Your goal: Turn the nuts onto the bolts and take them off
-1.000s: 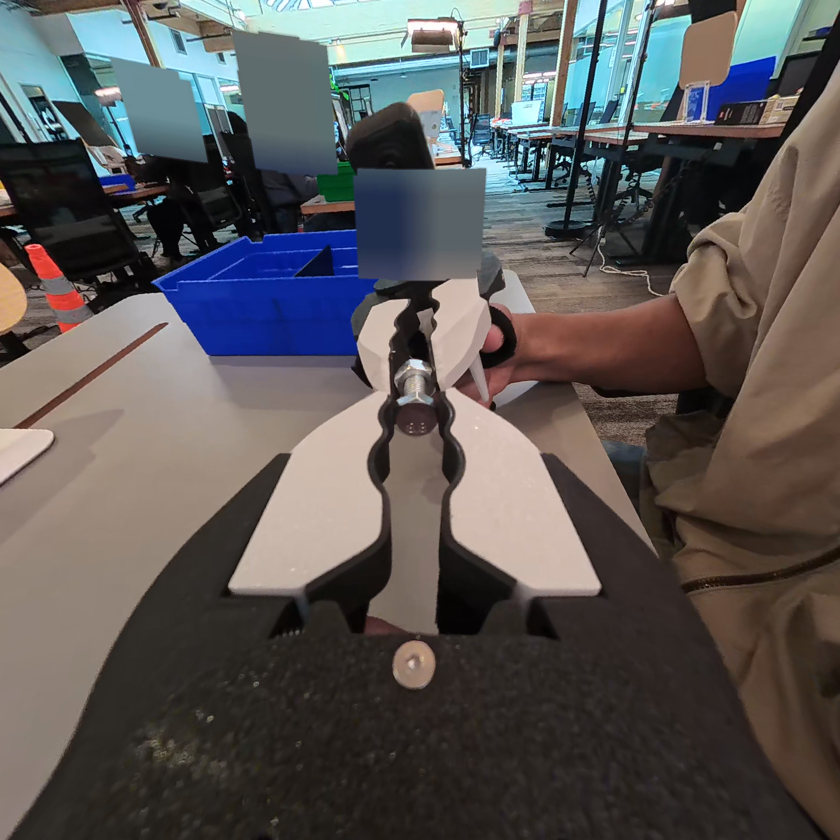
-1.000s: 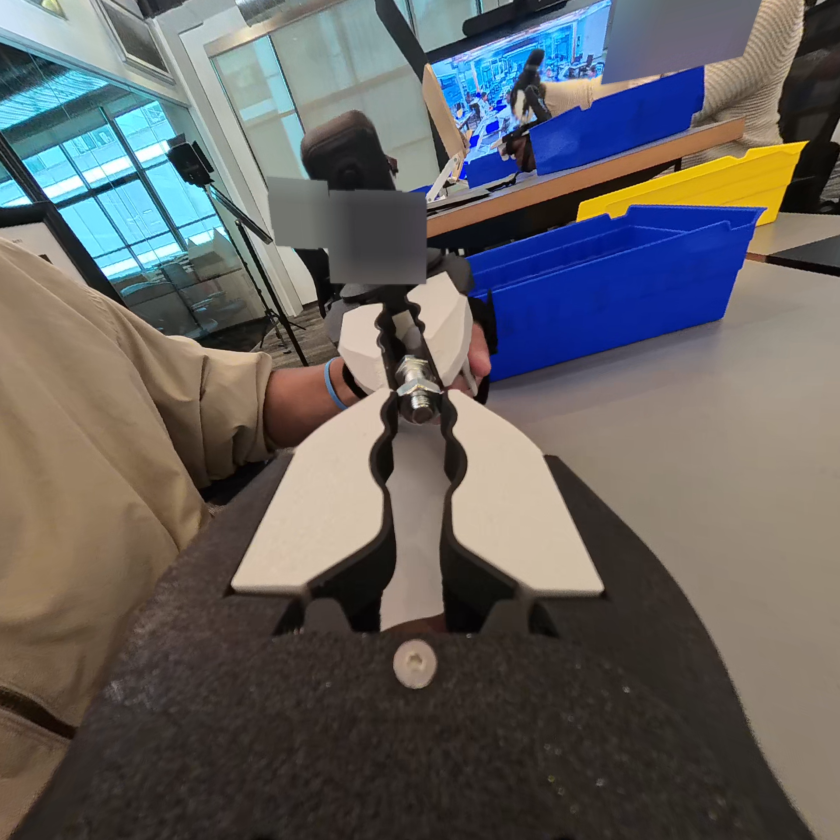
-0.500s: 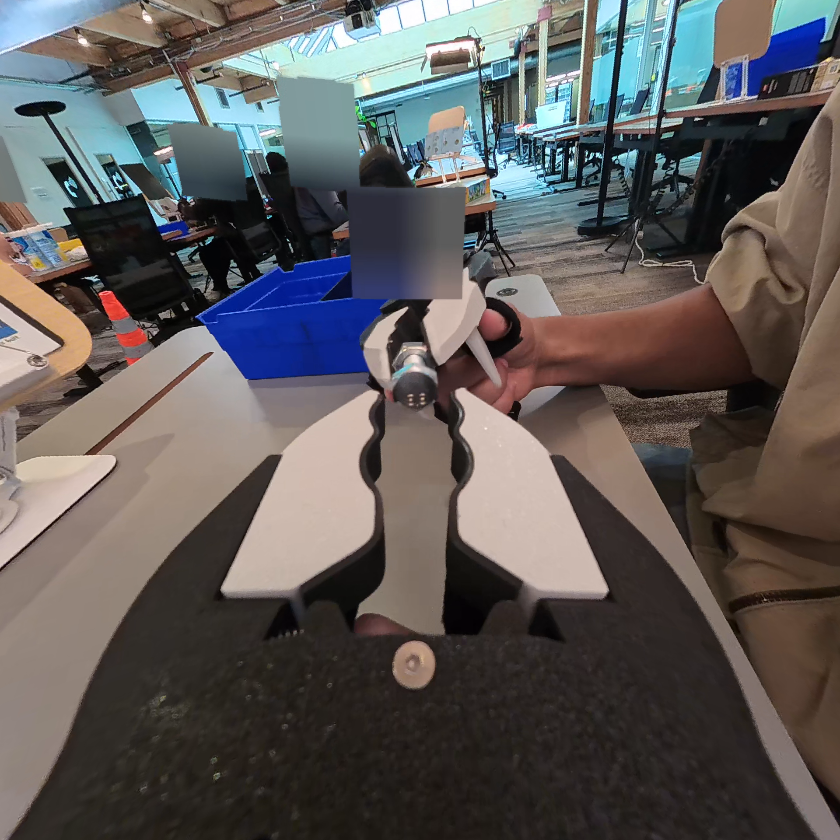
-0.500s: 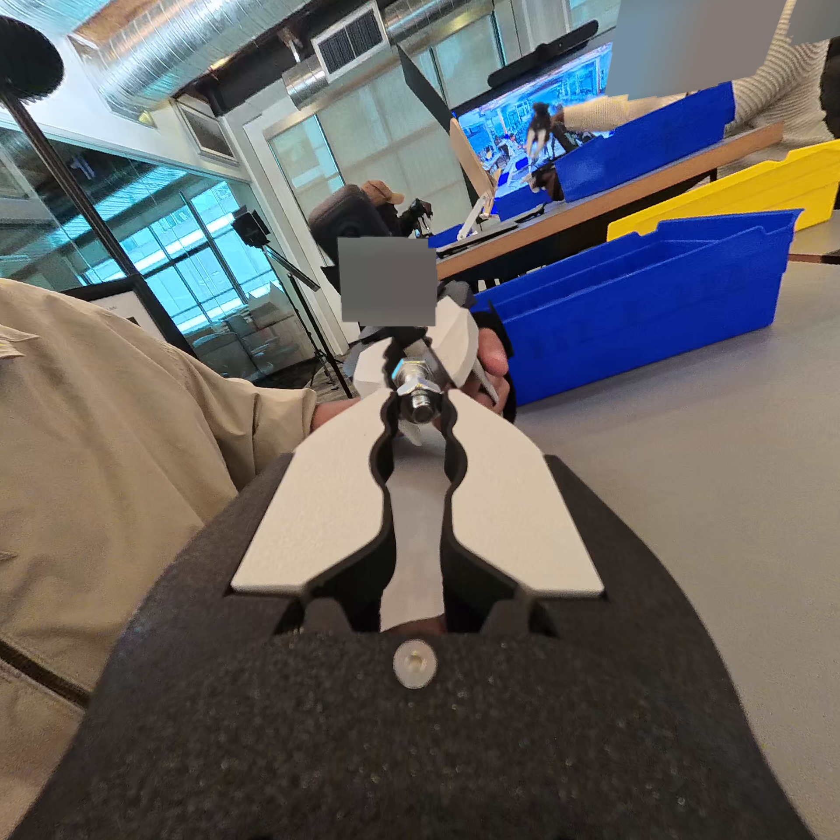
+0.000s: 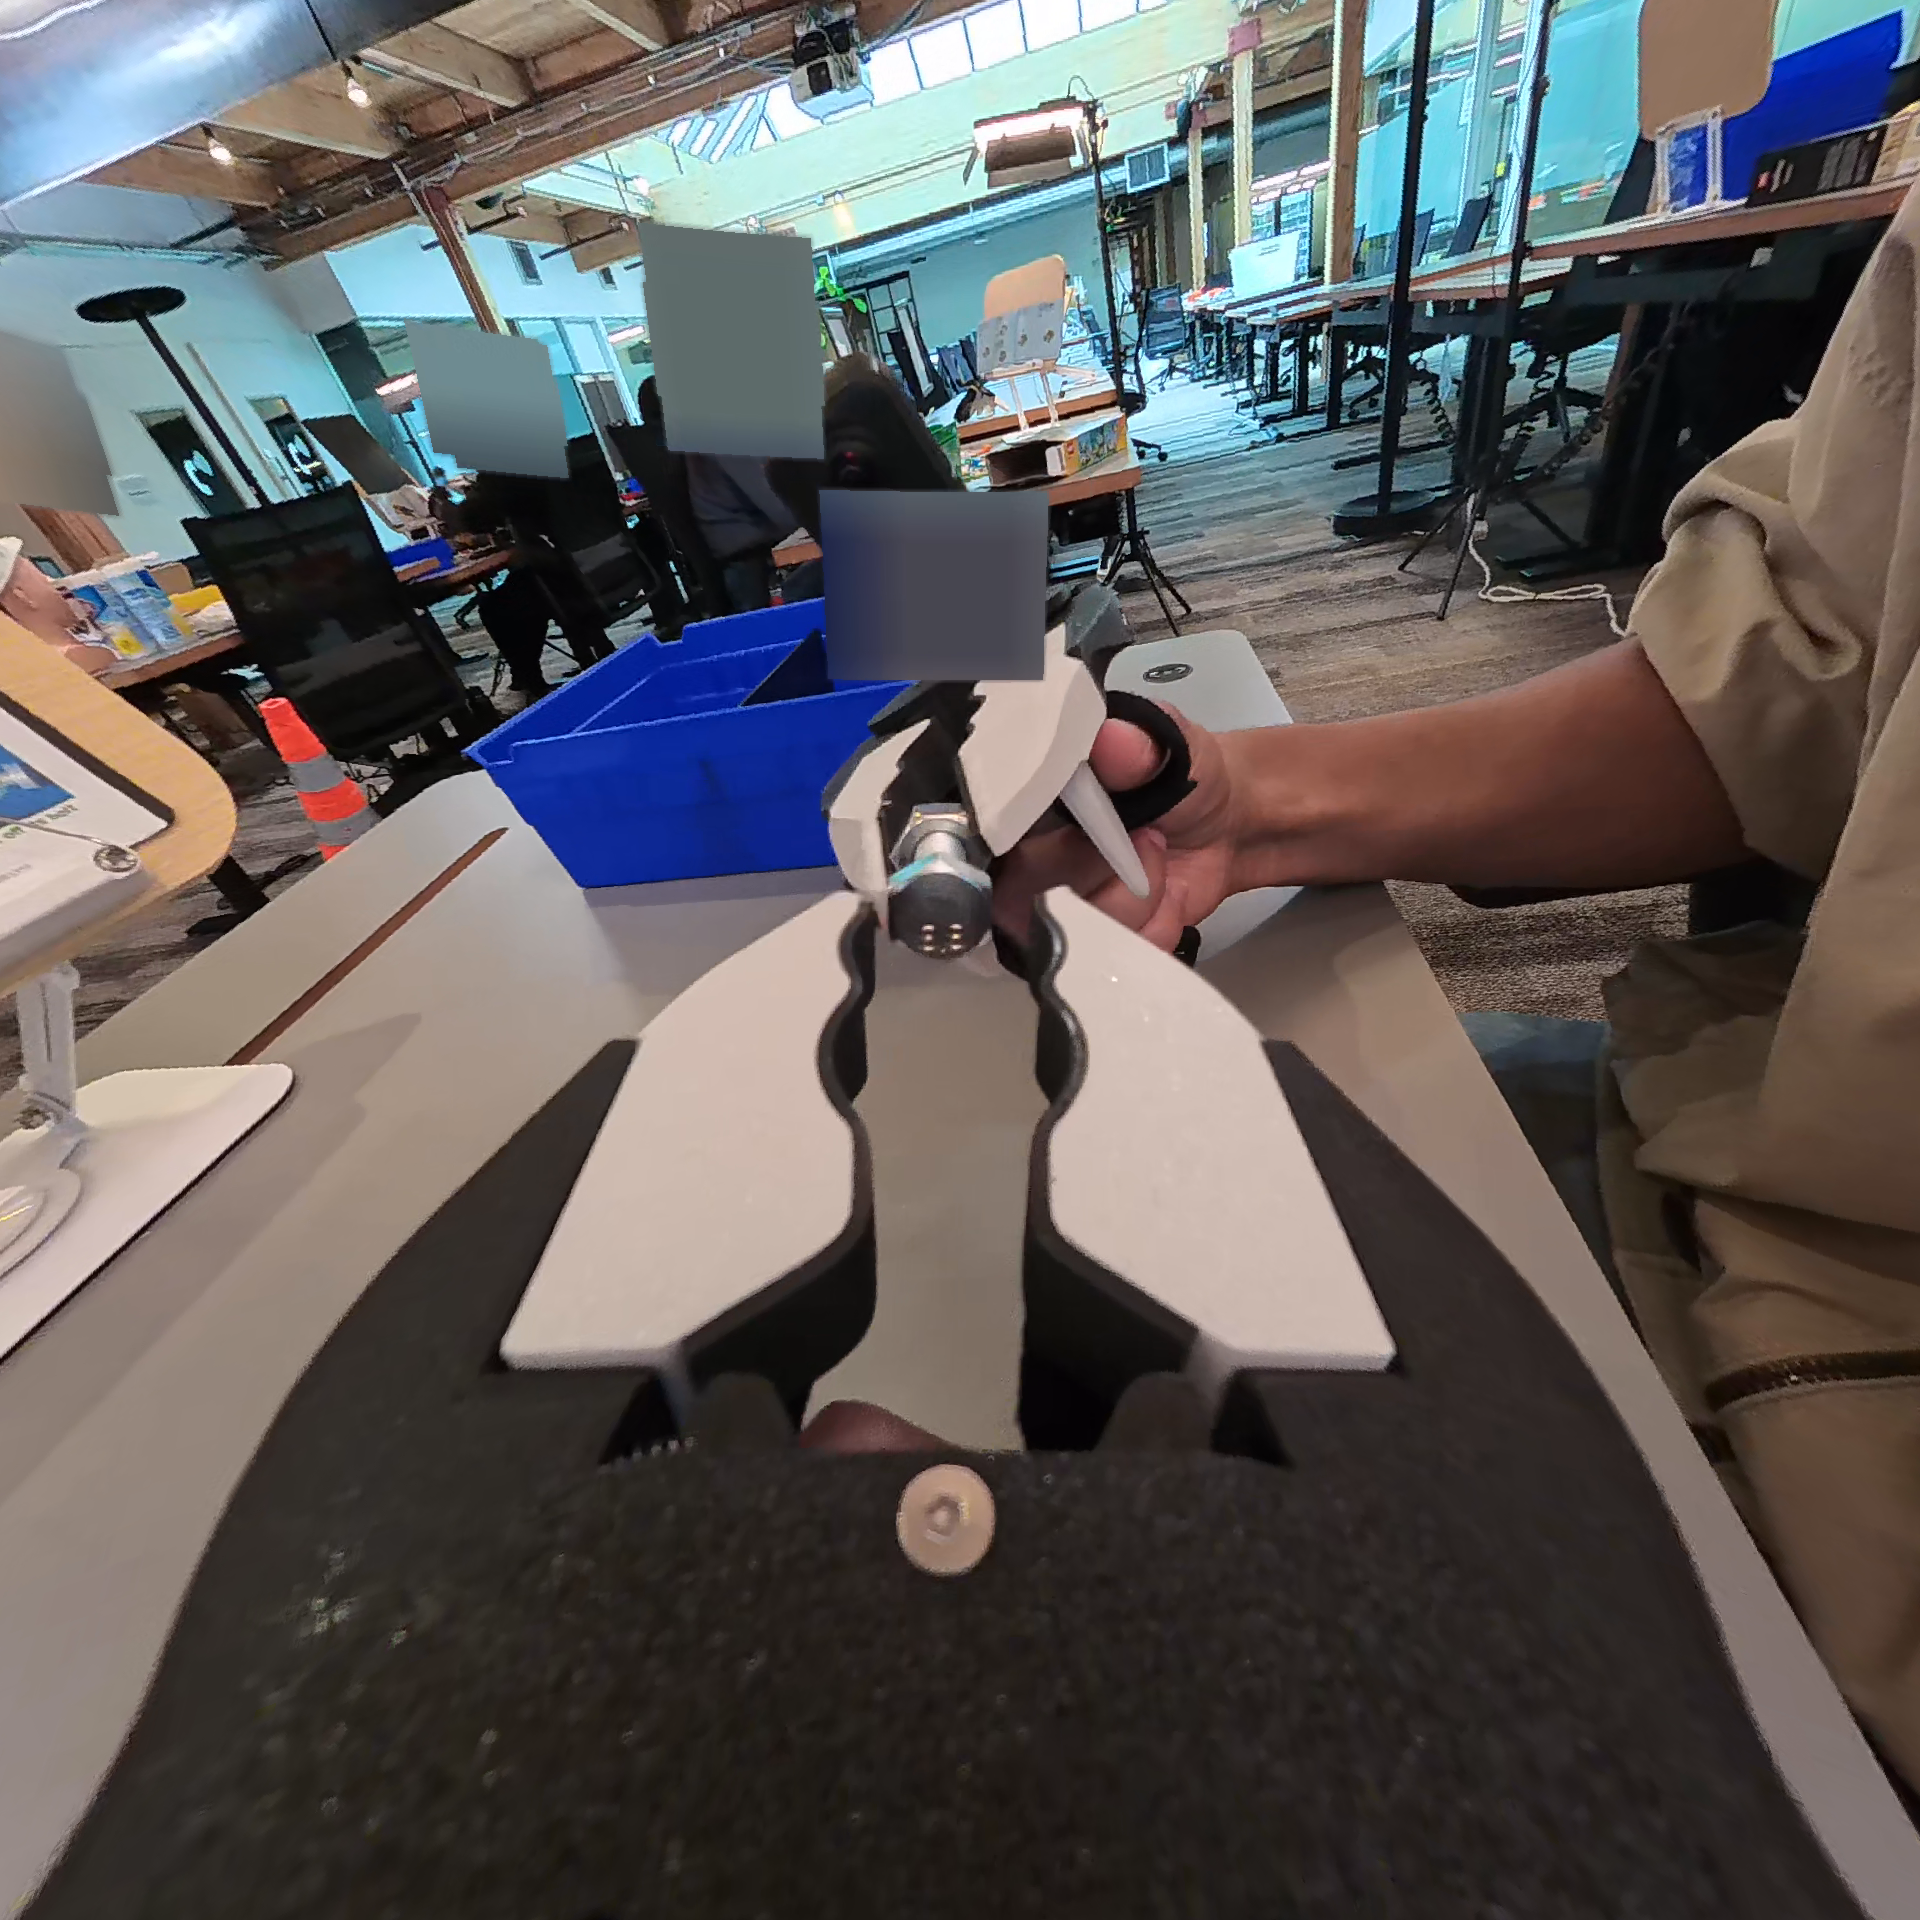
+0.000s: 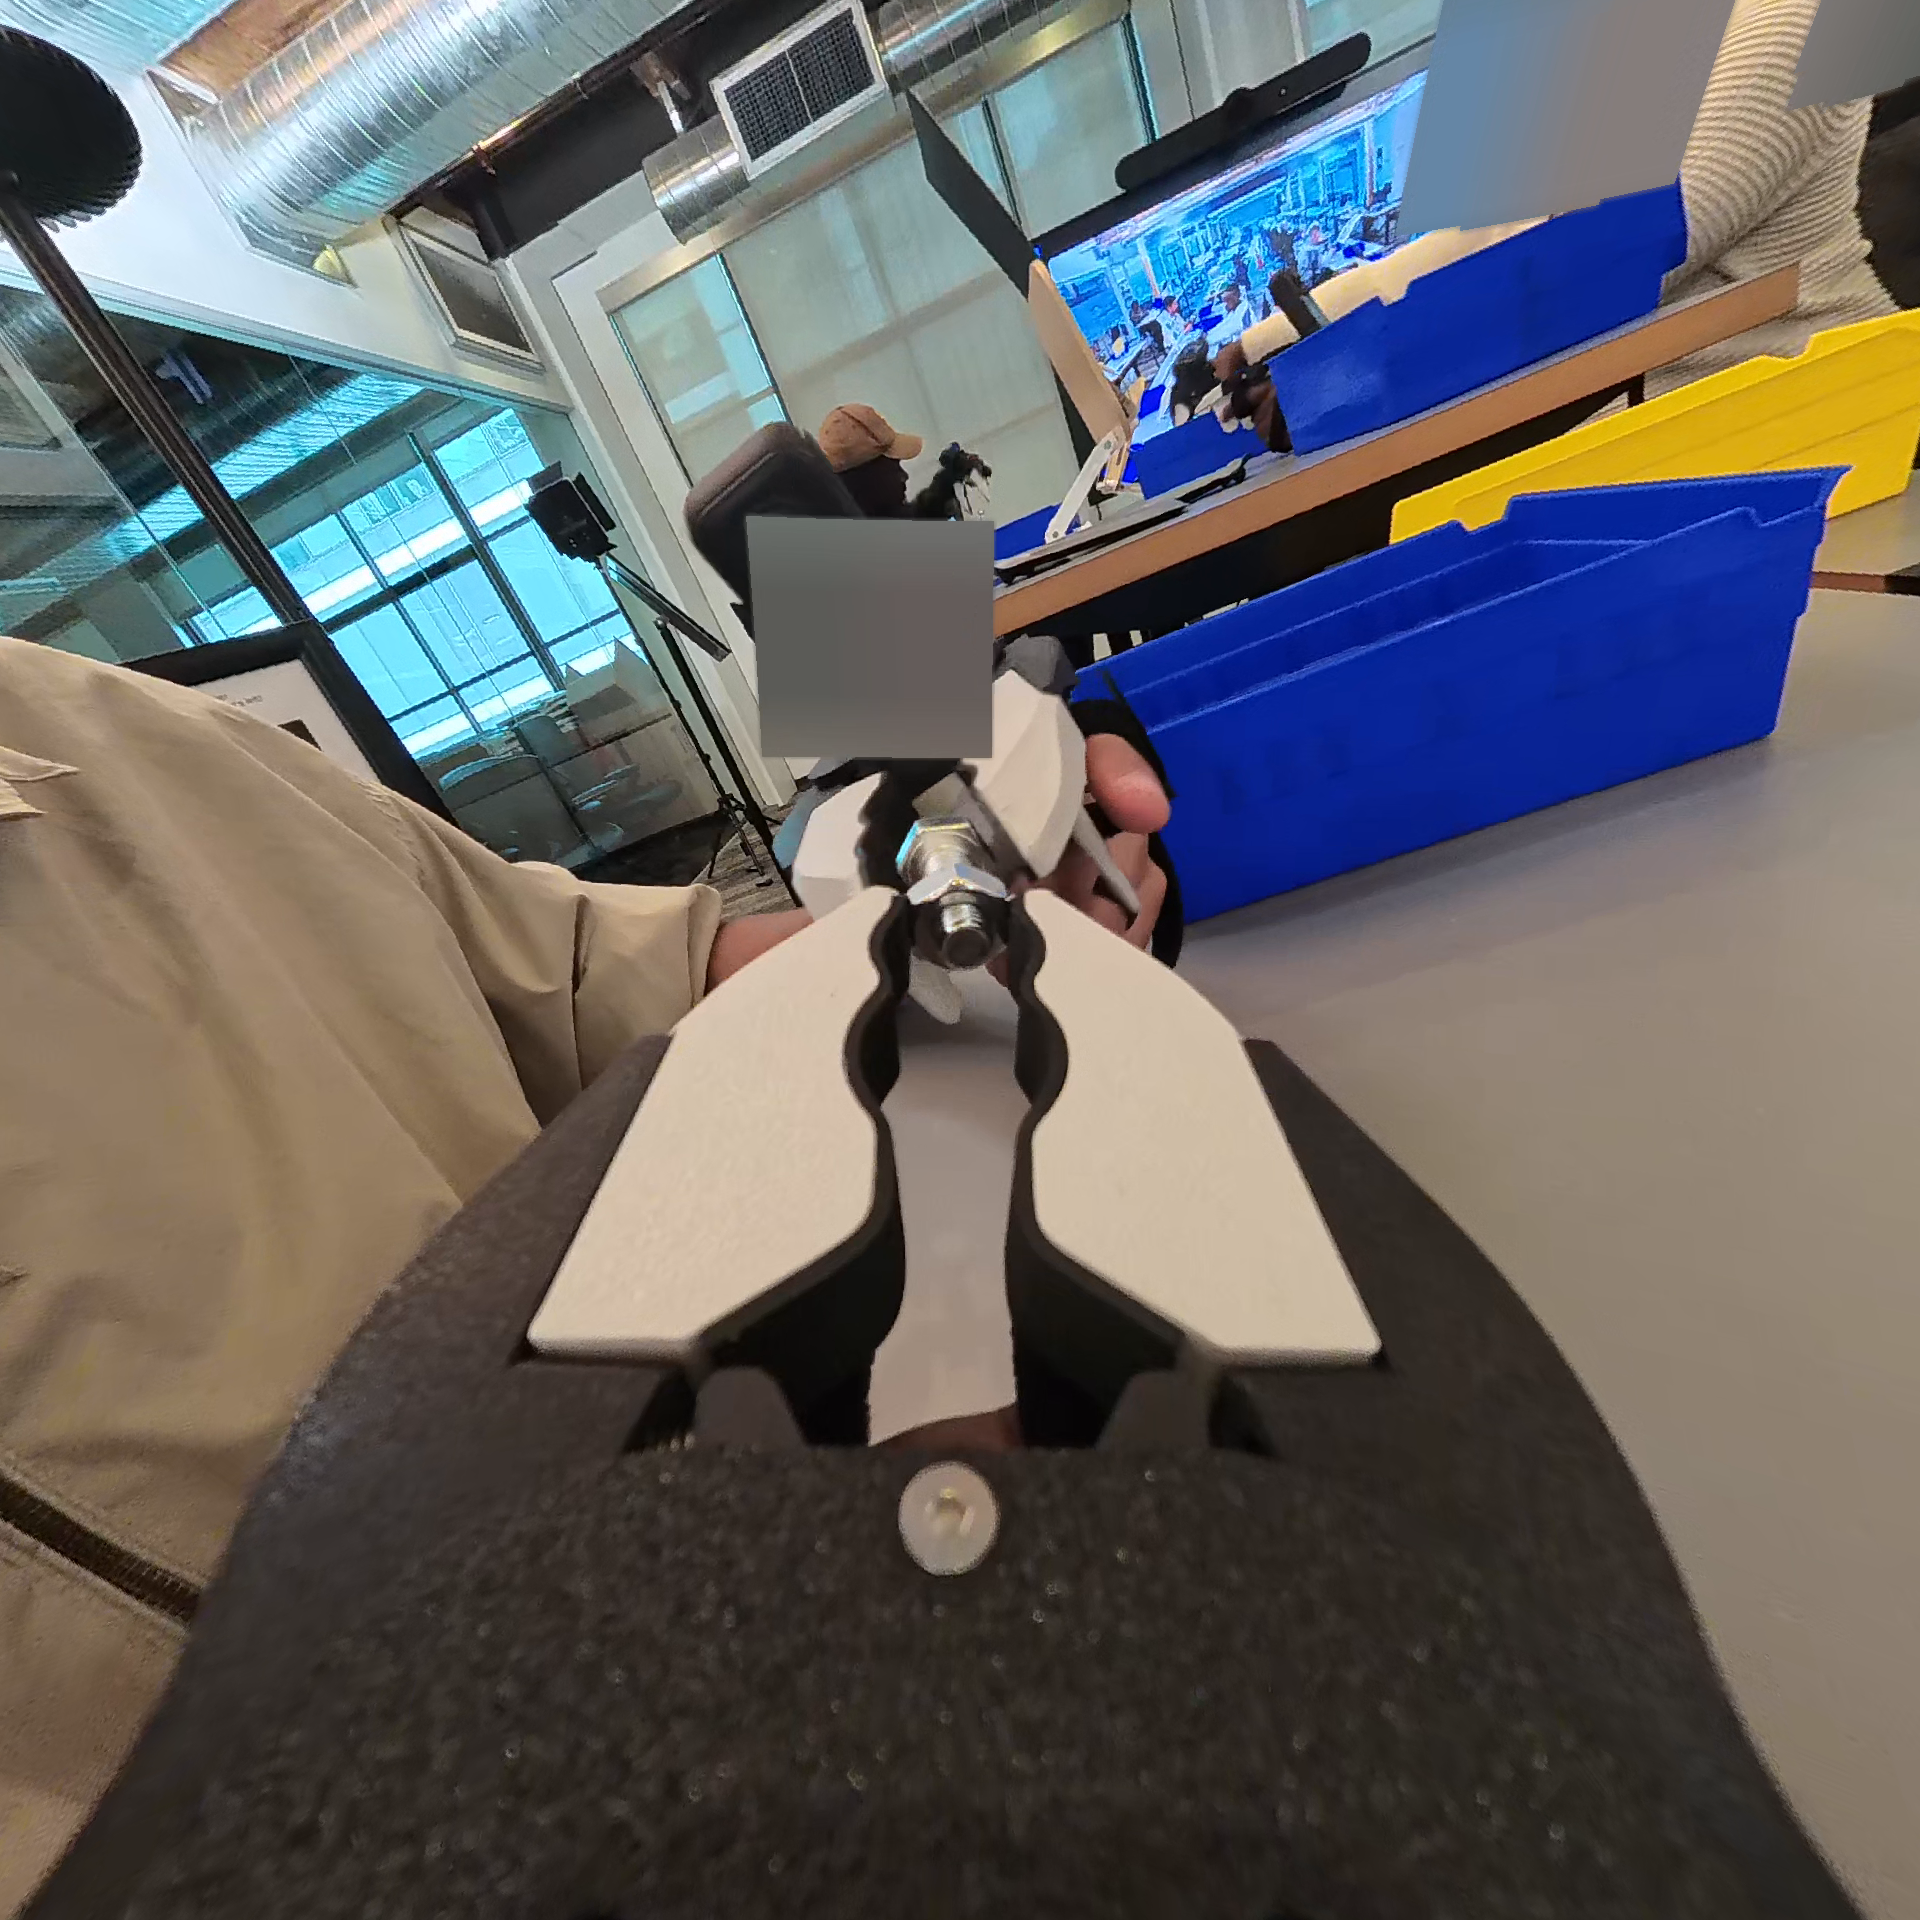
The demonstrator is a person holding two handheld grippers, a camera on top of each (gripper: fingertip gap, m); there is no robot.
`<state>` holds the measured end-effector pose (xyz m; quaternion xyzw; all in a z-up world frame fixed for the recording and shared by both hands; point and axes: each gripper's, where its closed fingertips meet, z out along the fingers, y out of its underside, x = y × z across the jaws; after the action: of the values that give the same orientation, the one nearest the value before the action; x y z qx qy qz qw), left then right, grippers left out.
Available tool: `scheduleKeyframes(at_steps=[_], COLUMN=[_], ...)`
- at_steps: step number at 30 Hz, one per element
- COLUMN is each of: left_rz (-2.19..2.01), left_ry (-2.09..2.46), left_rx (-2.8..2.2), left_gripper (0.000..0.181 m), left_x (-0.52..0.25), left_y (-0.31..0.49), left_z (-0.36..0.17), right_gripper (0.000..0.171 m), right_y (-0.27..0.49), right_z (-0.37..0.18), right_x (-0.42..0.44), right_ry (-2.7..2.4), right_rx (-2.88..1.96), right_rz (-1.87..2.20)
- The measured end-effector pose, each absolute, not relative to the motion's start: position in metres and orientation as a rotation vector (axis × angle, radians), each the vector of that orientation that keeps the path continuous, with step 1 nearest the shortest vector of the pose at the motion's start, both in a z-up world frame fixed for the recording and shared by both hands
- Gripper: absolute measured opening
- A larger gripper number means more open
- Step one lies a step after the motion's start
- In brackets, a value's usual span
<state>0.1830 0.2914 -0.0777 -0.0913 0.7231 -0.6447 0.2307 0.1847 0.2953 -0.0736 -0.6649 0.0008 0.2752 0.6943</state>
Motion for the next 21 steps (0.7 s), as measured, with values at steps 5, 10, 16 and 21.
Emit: scheduleKeyframes(at_steps=[5, 10, 16, 21], left_rz=[-1.784, -1.842, -1.994, -2.023], left_ry=[1.986, 2.013, 2.038, 2.096], left_rx=[-0.269, -0.301, -0.4, -0.423], left_gripper=[0.024, 0.017, 0.017, 0.018], left_x=[0.185, 0.184, 0.187, 0.195], left_y=[0.292, 0.293, 0.293, 0.293], left_z=[-0.077, -0.076, -0.073, -0.074], right_gripper=[0.018, 0.018, 0.018, 0.03], right_y=[0.296, 0.296, 0.297, 0.293], right_z=[-0.075, -0.077, -0.074, -0.071], right_x=[0.183, 0.184, 0.187, 0.195], right_ry=[-0.003, 0.002, 0.017, 0.036], right_rx=[-1.493, -1.502, -1.486, -1.465], right_rz=[0.613, 0.608, 0.568, 0.53])
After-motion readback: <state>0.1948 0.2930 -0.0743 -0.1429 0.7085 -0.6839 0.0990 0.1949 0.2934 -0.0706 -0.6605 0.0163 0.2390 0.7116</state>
